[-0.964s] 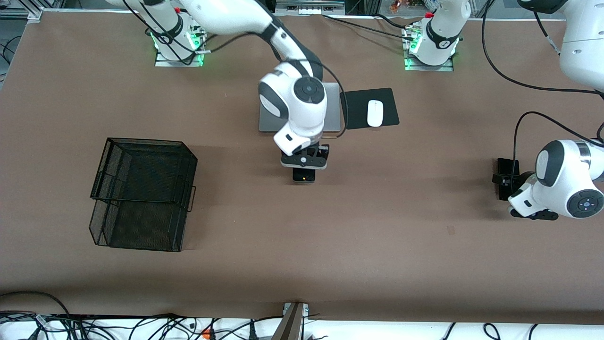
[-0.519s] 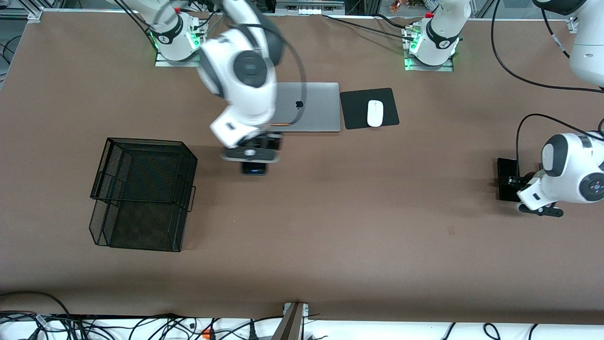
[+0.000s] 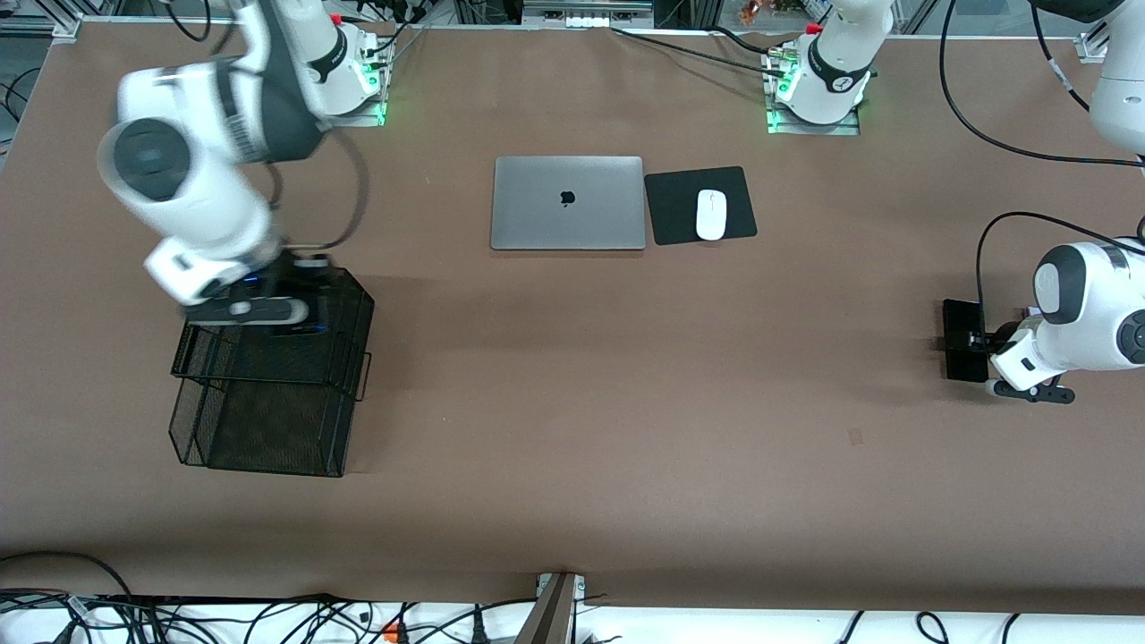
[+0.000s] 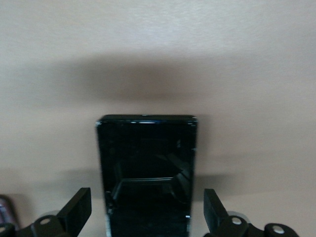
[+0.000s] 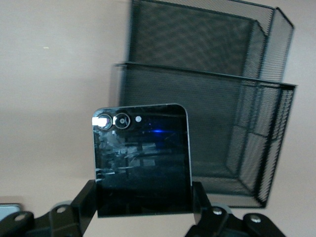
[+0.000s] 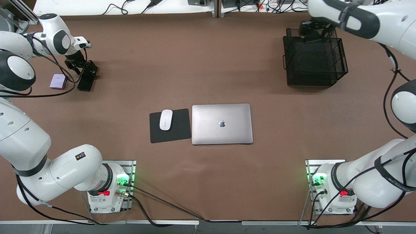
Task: Place phones with both arms
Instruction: 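Drop the phone in the basket while the left gripper grasps the black phone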
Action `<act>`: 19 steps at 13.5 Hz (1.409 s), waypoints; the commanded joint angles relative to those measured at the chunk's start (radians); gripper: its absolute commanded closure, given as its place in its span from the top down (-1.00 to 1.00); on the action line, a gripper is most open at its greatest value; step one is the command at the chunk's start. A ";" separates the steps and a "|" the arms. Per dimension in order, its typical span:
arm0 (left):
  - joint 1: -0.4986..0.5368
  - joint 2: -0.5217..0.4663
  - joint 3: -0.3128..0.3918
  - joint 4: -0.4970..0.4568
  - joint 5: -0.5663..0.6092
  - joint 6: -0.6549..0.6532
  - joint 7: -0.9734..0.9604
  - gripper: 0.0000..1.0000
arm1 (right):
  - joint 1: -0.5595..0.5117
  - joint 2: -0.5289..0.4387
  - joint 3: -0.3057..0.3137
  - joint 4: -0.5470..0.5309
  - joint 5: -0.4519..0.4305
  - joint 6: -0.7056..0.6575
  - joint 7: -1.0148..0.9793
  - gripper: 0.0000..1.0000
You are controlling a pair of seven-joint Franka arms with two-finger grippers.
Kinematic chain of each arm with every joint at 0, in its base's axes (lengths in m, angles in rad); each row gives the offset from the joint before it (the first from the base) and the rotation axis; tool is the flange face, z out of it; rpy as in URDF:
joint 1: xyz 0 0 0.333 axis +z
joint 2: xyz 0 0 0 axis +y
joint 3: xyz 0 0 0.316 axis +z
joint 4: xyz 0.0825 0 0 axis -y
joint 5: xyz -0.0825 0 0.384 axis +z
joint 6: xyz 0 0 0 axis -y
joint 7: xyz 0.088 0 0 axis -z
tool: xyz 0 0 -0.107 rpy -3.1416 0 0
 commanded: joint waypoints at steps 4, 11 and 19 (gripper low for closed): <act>0.007 -0.013 -0.005 -0.030 -0.048 -0.006 0.066 1.00 | -0.096 0.063 -0.099 -0.093 0.131 0.153 -0.245 -1.00; 0.009 0.010 0.004 -0.028 -0.033 0.049 0.084 1.00 | -0.144 0.174 -0.099 -0.087 0.230 0.167 -0.268 -0.79; 0.005 0.009 0.004 -0.021 0.024 0.050 0.107 1.00 | -0.169 0.166 -0.102 0.039 0.237 0.017 -0.262 1.00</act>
